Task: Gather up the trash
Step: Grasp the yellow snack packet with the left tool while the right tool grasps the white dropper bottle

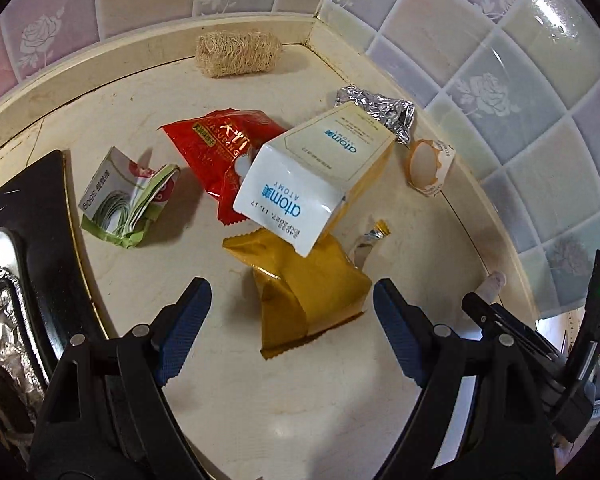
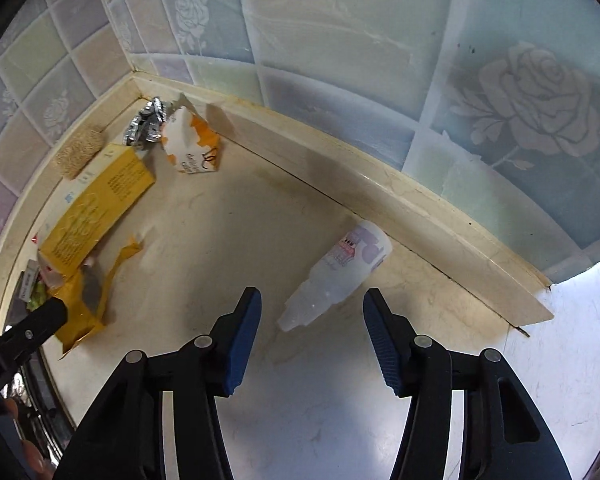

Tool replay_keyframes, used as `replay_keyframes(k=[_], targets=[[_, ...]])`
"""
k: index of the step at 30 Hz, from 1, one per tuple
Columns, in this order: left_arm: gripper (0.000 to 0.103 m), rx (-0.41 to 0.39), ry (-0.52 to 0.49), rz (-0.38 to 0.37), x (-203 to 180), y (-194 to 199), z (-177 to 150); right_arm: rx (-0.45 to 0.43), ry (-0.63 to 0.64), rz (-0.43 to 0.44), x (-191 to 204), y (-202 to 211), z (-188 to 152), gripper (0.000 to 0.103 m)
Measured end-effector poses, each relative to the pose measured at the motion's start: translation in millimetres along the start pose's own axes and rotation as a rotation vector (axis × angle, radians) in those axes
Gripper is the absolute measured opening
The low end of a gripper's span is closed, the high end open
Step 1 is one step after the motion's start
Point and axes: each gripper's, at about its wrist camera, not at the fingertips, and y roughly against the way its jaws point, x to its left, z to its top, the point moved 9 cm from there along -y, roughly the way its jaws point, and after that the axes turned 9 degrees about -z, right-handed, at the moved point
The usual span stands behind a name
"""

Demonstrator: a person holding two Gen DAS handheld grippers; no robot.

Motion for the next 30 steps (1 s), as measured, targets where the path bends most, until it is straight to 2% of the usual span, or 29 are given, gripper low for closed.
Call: replay_keyframes(k=[2,5,9,11,13,14,17,20,30], targets=[[0.081,0.002,0.003,-0.003,0.0,-3.8,1.9,0.015,-0.007,-0.009,1.4,-9.0,0.0,0.046],[0.081,0.008,0.004,0.002,0.3,-10.8,3.3,-0.006,0.001,-0.033,4.0,-14.9,3.4,0.043],[0.08,0.012,-0.002,0.033,3.4,-14.6,1.4,-0.027,0.015,-0.048,9.3,-19.1,3.6,0.033],[0.071,0.011,-0.009,0.046,3.6,-15.1,0.1,-0.038,0.02,-0.052,12.0,-20.0,1.2,0.029],[0.067,0.022,-0.014,0.049,3.2,-16.4,-2.2,-0.045,0.022,-0.052,13.8,-20.0,-2.7,0.023],[0.062,0.023,-0.015,0.051,3.7,-16.0,-3.1,-0.05,0.026,-0.053,14.9,-19.7,-5.0,0.019],[0.044,0.035,0.002,0.057,5.5,-17.2,-7.8,-0.055,0.04,-0.047,16.9,-17.8,-12.0,0.019],[0.037,0.031,-0.003,0.06,6.7,-15.1,-10.8,-0.063,0.052,-0.042,19.3,-15.2,-21.9,0.019],[0.031,-0.016,-0.046,0.06,2.7,7.9,-23.6,-0.09,0.062,0.013,27.5,14.0,-45.9,0.019]])
